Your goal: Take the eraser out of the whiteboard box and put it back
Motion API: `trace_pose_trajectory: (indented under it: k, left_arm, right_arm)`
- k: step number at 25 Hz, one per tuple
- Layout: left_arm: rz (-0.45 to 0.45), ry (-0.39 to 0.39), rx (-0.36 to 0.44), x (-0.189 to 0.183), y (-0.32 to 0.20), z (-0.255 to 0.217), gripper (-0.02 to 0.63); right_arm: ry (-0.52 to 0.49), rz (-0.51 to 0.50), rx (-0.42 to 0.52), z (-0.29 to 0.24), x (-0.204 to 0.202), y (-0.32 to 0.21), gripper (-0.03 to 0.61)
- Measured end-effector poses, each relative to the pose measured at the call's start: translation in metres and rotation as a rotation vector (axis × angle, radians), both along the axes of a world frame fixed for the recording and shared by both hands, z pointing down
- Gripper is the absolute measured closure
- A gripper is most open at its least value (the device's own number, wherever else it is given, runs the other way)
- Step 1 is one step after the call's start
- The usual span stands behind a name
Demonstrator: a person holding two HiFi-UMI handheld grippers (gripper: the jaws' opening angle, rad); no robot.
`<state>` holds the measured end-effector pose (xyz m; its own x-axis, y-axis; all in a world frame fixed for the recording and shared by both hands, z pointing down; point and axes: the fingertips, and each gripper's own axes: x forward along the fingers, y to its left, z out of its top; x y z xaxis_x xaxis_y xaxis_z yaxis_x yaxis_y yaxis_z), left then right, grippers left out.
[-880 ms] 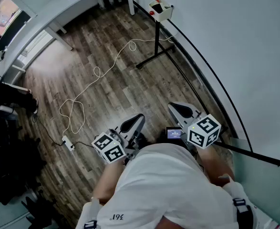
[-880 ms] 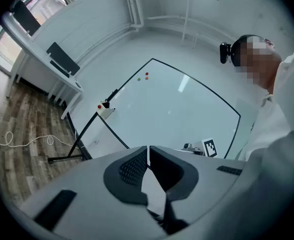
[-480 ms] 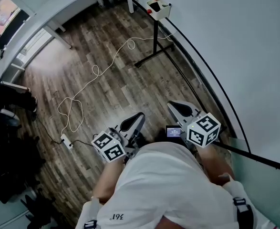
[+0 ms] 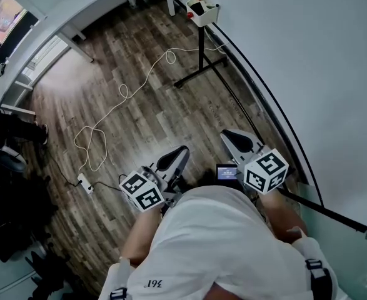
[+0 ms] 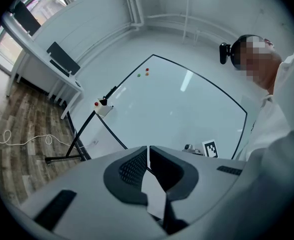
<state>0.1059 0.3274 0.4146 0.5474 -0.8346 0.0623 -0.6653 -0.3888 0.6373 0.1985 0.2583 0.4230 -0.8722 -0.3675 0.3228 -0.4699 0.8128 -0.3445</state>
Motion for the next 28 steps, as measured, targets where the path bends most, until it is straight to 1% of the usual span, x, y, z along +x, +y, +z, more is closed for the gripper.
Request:
trace_pose_trajectory:
  k: [4, 8, 9, 11, 15, 22, 25, 28]
  left_arm:
    - [-0.001, -0.006, -0.001, 0.012, -0.008, 0.000, 0.611]
    - [-0.011, -0.008, -0.010, 0.016, -0.011, 0.003, 0.611]
    - [-0.014, -0.007, -0.014, 0.015, -0.012, 0.004, 0.611]
    - [-0.017, -0.008, -0.021, 0.014, -0.016, 0.005, 0.611]
    - [-0.014, -0.007, -0.026, 0.008, -0.033, 0.011, 0.611]
    - [0.039, -0.002, -0.010, -0.015, -0.082, 0.017, 0.611]
    - [0.069, 0.000, 0.004, -0.034, -0.115, 0.014, 0.611]
    - [0.094, -0.003, 0.014, -0.062, -0.150, 0.010, 0.611]
  right_arm:
    - [0.002, -0.007, 0.015, 0.001, 0.009, -0.008, 0.551]
    - [0.000, -0.002, 0.021, 0.005, 0.015, -0.014, 0.548]
    - [-0.006, 0.003, 0.024, 0.005, 0.016, -0.017, 0.540]
    - [-0.020, 0.013, 0.036, 0.004, 0.015, -0.023, 0.454]
    - [-0.017, 0.025, 0.049, 0.010, 0.012, -0.039, 0.442]
    - [0.002, 0.058, 0.049, 0.020, -0.011, -0.078, 0.442]
    - [0.005, 0.081, 0.053, 0.018, -0.030, -0.106, 0.442]
    - [0.013, 0.103, 0.060, 0.016, -0.054, -0.138, 0.442]
